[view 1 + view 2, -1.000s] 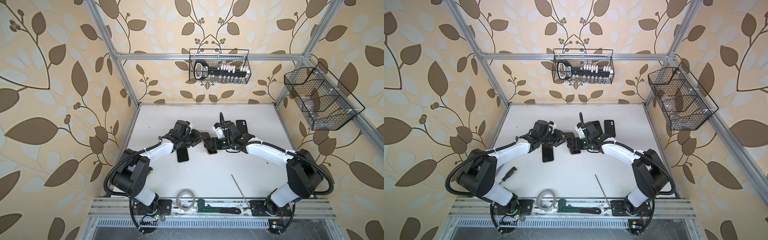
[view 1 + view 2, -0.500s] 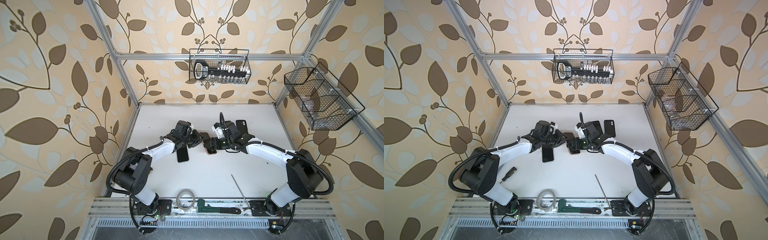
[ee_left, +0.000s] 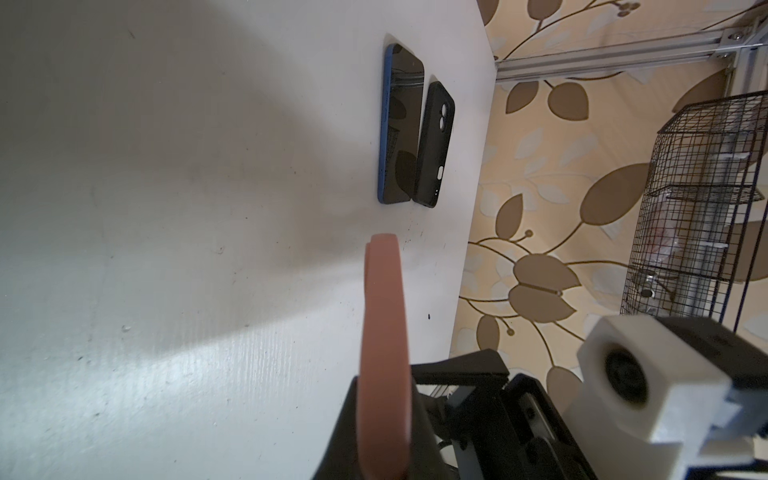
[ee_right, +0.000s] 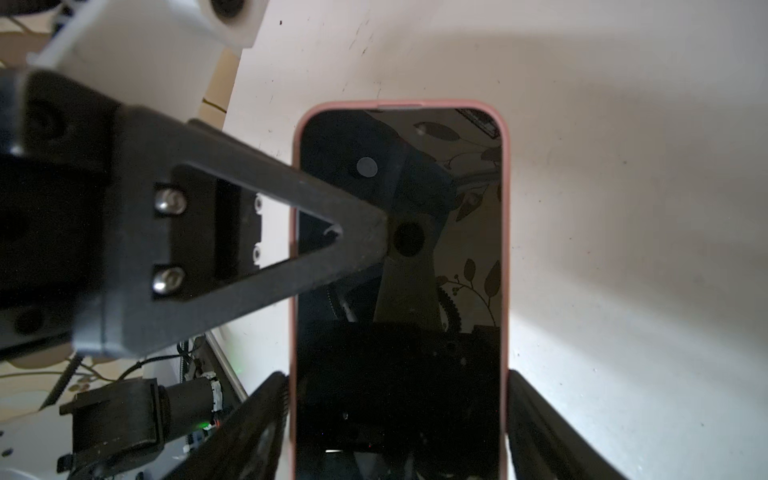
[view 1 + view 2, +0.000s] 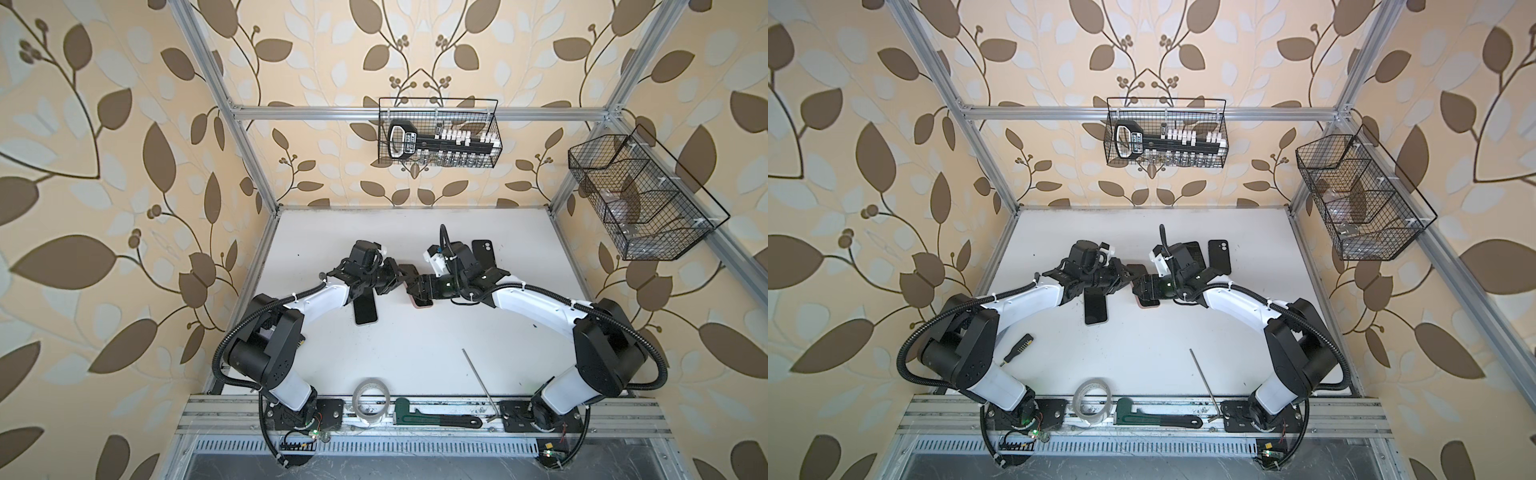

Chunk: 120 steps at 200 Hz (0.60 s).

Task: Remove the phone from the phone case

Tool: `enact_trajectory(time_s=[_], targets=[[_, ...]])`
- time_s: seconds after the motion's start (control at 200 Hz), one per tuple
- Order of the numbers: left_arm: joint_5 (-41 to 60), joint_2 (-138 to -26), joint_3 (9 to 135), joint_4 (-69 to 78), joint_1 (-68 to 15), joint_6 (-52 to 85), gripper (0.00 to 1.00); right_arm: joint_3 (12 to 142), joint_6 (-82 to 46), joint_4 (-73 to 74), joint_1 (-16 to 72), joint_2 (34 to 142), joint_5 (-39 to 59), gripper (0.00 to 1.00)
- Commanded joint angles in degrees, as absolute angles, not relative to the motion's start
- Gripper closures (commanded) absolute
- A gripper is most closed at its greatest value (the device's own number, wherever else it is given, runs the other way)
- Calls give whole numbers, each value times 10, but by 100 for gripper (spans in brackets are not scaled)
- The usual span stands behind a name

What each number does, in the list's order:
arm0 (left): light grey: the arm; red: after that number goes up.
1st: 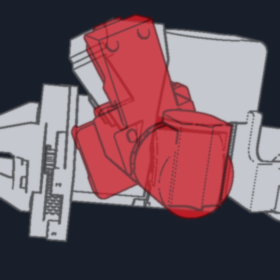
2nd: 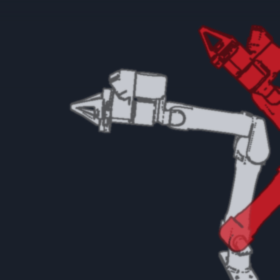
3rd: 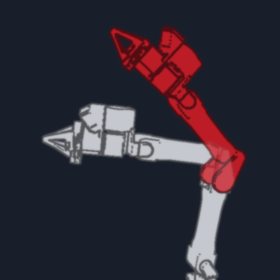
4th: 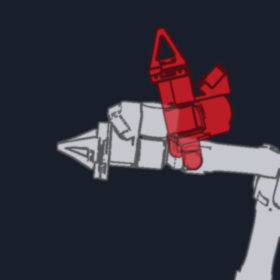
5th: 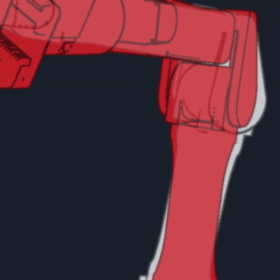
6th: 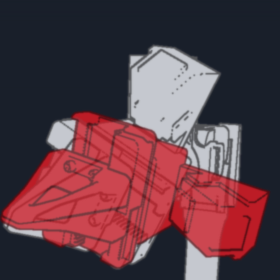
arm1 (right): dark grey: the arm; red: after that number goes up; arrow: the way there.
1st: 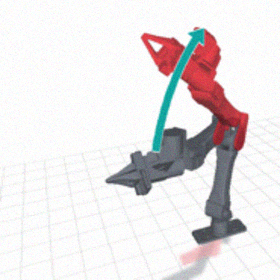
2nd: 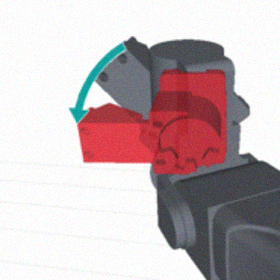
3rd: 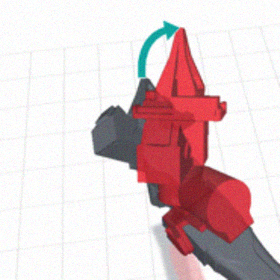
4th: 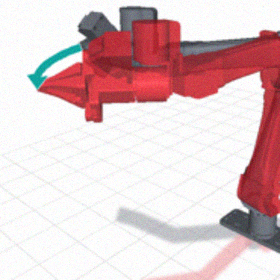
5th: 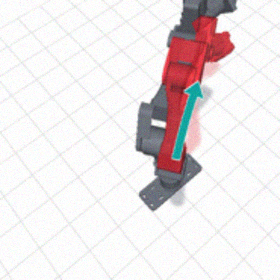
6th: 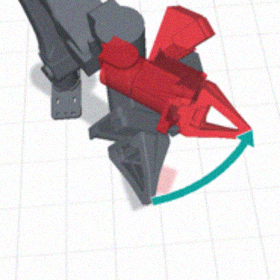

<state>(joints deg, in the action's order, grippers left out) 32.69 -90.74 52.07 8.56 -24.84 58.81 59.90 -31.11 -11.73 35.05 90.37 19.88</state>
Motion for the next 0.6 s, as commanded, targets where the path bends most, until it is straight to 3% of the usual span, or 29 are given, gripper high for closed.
enact_trajectory(time_s=[0.0,0.29,0.595], targets=[[320,-886,522,144,-255,607,100,583,-299,-105,342,852,203,14],[250,-843,508,241,-255,652,100,514,-343,-67,263,736,259,12],[163,-844,459,496,-256,748,100,402,-437,35,174,650,361,17]])
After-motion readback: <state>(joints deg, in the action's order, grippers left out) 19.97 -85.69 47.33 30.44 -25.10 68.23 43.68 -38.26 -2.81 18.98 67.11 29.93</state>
